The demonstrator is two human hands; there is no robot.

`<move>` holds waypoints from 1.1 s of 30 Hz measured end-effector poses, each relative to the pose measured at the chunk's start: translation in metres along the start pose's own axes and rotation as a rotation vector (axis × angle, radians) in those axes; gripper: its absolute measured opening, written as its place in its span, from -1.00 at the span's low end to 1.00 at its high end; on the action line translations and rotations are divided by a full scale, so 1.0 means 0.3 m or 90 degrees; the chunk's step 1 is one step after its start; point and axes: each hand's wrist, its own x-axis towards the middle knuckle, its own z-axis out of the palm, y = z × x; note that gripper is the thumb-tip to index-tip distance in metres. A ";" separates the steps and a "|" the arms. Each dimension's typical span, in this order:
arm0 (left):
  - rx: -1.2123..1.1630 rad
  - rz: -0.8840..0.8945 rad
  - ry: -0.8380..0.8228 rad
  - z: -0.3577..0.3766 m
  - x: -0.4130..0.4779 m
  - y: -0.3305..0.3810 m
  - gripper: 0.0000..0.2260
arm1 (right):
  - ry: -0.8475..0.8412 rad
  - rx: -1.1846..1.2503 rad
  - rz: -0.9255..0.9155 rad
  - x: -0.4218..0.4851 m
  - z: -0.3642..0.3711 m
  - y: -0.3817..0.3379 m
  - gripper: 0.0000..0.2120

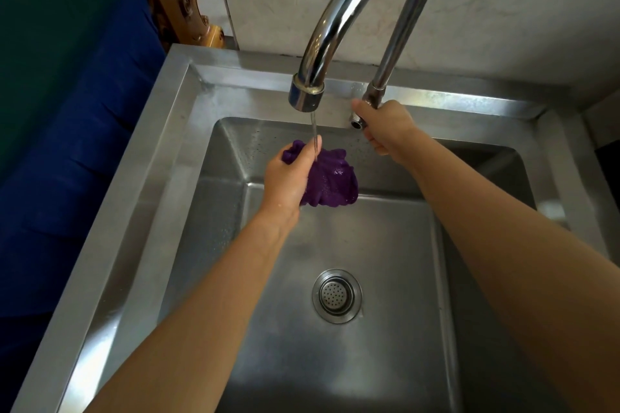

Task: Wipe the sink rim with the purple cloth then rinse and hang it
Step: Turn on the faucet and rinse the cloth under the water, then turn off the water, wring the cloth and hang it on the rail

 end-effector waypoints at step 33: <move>0.116 -0.098 0.128 -0.042 -0.016 -0.146 -0.59 | 0.153 -0.144 -0.303 -0.381 0.294 0.226 -0.55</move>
